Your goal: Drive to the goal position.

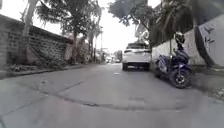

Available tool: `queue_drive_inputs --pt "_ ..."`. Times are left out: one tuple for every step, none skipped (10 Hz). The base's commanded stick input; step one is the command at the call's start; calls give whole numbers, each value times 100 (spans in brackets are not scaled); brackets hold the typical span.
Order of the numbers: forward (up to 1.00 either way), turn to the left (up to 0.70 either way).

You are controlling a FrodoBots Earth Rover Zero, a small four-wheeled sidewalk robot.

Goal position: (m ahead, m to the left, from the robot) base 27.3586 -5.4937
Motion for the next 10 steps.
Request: queue_drive_inputs --pt "85 2" --pt "85 3" --pt "85 2" --pt "85 0" --pt "85 1" --pt "85 2" --pt "82 0" --pt "70 0" --pt "70 0" --pt "70 0"
